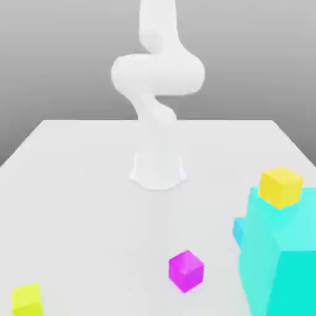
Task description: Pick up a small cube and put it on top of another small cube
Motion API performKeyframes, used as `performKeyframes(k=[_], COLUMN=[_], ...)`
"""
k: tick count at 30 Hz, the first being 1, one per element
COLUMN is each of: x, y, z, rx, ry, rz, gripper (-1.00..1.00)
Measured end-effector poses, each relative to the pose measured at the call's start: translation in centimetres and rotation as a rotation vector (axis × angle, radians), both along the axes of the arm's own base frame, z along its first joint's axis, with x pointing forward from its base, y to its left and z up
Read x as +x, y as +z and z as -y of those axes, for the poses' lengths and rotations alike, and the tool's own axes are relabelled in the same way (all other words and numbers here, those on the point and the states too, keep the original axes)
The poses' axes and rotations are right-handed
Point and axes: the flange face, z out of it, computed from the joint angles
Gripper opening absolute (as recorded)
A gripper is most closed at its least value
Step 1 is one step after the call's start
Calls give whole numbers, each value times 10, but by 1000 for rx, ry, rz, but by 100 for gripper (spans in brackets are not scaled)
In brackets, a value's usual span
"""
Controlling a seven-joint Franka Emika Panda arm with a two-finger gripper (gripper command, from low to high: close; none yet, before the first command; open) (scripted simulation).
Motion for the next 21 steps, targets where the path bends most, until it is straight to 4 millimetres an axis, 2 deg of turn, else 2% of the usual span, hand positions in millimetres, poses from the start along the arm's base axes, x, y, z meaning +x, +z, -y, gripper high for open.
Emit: performKeyframes(k=[5,7,10,13,16,20,21], x=[39,45,42,26,-5,-67,-72], y=[-84,-123,-183,-244,-312,-399,-414], z=[-89,-127,-181,-232,-273,-312,-309], rx=[-93,-126,-166,-199,-220,-241,-241], ry=[334,471,678,884,1064,1281,1268], rz=[-170,-239,-338,-434,-552,-723,-760], gripper=[0,0,0,0,0,0,0])
